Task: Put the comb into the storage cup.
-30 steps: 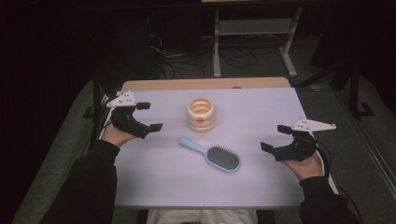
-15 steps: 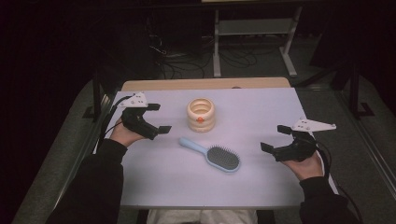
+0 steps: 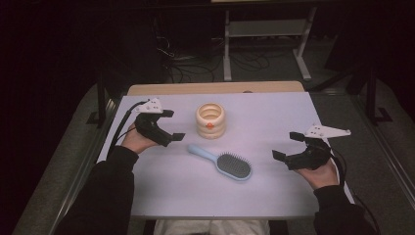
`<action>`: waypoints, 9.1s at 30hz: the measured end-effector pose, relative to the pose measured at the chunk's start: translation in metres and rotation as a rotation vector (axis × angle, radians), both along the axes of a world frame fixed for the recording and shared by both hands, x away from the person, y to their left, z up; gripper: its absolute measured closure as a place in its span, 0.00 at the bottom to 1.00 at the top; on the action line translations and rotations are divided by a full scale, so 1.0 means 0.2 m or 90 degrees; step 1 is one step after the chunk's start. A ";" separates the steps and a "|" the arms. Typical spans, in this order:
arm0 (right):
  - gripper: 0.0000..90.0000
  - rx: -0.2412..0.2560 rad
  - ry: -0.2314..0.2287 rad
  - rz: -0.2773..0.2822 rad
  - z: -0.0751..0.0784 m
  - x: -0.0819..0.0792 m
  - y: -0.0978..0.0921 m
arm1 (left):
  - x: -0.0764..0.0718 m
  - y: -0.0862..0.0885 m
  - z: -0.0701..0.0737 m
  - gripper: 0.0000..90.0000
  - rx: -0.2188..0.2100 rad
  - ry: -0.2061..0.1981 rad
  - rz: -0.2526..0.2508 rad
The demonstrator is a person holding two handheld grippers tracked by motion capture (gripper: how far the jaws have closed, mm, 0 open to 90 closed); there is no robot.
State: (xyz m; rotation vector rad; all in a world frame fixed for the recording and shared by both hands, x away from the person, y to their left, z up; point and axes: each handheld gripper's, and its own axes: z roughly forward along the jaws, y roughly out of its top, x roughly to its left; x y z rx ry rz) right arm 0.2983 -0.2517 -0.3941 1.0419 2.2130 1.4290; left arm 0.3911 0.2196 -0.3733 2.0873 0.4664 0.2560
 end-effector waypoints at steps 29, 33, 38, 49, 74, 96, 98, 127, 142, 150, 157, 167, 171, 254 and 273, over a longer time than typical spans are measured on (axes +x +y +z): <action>0.00 -0.008 0.000 0.004 0.00 0.00 0.01 | 0.07 -0.15 -0.16 0.08 0.079 0.046 -0.029; 0.00 -0.010 0.000 0.004 0.00 0.01 0.01 | 0.09 -0.15 -0.17 0.16 0.087 0.057 -0.029; 0.00 -0.009 0.000 0.004 0.00 0.01 0.01 | 0.09 -0.15 -0.18 0.26 0.092 0.059 -0.044; 0.00 -0.010 0.002 0.006 -0.01 0.01 0.01 | 0.11 -0.20 -0.22 0.49 0.122 0.070 -0.058; 0.00 -0.015 0.008 0.016 -0.01 0.01 0.01 | 0.15 -0.30 -0.31 0.88 0.185 0.067 -0.078; 0.00 -0.022 0.018 0.024 -0.02 0.01 0.02 | 0.18 -0.31 -0.37 1.00 0.226 0.112 -0.083; 0.00 -0.020 0.017 0.021 -0.01 0.01 0.02 | 0.17 -0.31 -0.37 1.00 0.234 0.113 -0.090; 0.00 -0.020 0.008 0.013 -0.01 0.00 0.01 | 0.00 -0.31 -0.36 1.00 0.256 0.119 -0.146; 0.00 -0.027 0.004 0.010 -0.01 0.00 0.02 | -0.09 -0.31 -0.36 1.00 0.271 0.126 -0.150; 0.00 -0.027 0.005 0.008 0.00 -0.01 0.02 | -0.17 -0.32 -0.36 0.98 0.276 0.130 -0.157; 0.00 -0.026 0.003 0.006 0.00 -0.01 0.01 | -0.20 -0.32 -0.35 0.98 0.279 0.133 -0.158; 0.00 -0.029 0.003 0.006 0.00 -0.01 0.02 | -0.22 -0.30 -0.34 0.97 0.279 0.134 -0.144; 0.00 -0.029 0.003 0.005 0.00 -0.01 0.02 | -0.23 -0.29 -0.32 0.94 0.269 0.133 -0.142; 0.00 -0.029 0.007 0.013 -0.01 -0.01 0.02 | -0.25 -0.62 -0.36 0.32 0.296 0.148 -0.181; 0.00 -0.028 0.005 0.012 -0.01 -0.01 0.02 | -0.28 -0.62 -0.36 0.77 0.317 0.085 -0.183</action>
